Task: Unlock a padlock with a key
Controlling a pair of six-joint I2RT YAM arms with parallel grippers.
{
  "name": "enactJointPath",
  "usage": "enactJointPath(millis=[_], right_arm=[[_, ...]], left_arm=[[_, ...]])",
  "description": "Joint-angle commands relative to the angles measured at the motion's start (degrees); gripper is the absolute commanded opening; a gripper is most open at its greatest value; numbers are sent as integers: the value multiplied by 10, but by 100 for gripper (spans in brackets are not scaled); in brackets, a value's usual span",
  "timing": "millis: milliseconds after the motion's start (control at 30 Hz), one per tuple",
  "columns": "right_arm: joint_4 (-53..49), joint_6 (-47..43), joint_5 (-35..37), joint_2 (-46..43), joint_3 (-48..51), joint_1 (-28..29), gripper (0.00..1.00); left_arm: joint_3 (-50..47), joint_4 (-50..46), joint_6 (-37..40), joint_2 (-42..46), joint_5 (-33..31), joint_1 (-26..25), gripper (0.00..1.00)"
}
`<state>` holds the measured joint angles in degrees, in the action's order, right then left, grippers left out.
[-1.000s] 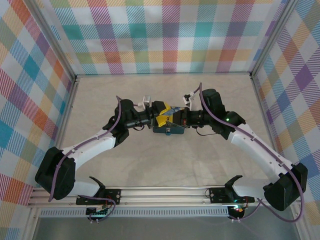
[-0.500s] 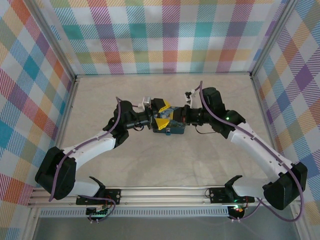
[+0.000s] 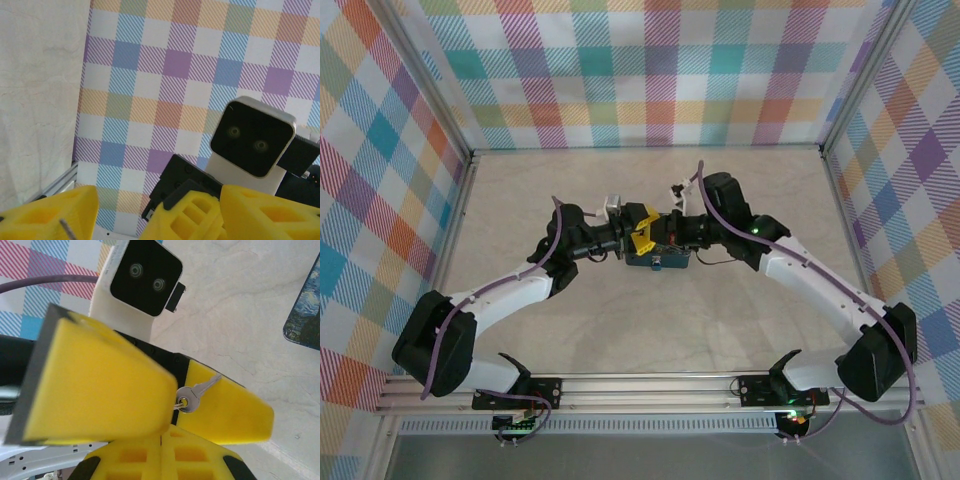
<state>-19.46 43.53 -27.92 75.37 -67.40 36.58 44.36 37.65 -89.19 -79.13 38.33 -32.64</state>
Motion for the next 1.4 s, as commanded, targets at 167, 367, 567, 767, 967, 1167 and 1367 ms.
enactJointPath(millis=[167,367,567,767,967,1167,1367], right_arm=[[6,4,-11,-37,27,2,1],[6,2,-11,-41,34,2,1],[6,2,-8,-46,37,2,1],[4,1,-6,-55,43,2,1],[0,1,-3,-65,51,2,1],[2,2,-4,-69,57,2,1],[5,-2,-3,-80,69,2,8]], left_arm=[[-5,34,-4,-5,-2,11,54],[-6,31,1,-2,-3,11,40],[-8,24,6,-1,-4,11,28],[-10,11,13,0,-5,11,20],[-10,1,21,2,-6,12,15],[-8,-10,28,2,-6,12,0],[10,-80,83,16,-10,12,0]])
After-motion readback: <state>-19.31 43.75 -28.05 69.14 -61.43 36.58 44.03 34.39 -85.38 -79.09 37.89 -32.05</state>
